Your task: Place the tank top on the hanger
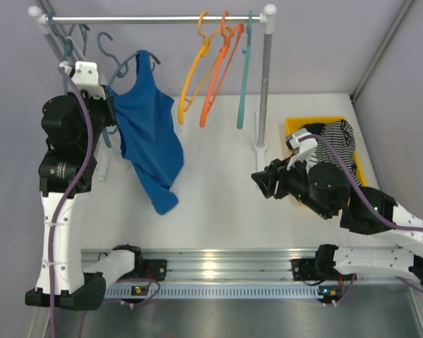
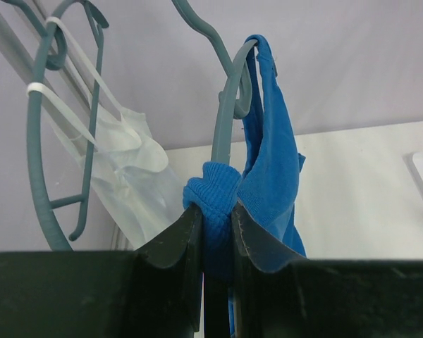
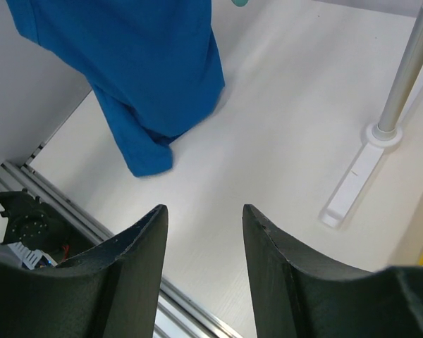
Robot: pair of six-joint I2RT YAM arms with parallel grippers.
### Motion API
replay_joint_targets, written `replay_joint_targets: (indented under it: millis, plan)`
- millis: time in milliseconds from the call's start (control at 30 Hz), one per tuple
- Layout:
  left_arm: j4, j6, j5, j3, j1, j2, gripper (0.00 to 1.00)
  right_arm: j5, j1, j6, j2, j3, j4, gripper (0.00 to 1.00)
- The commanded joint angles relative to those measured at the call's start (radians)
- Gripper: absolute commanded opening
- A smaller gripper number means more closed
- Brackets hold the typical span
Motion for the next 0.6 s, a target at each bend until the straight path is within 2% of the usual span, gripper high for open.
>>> replay_joint_targets:
  millis: [0, 567]
  plan:
    - [0.139, -0.001, 0.013, 0.086, 0.016, 0.0, 0.0, -0.005, -0.008, -0.027, -0.001, 0.006, 0.047, 0.47]
    - [0.119, 0.11, -0.082, 0.293, 0.024, 0.155, 0.0, -0.04, -0.009, -0.127, 0.083, 0.028, 0.113, 0.48]
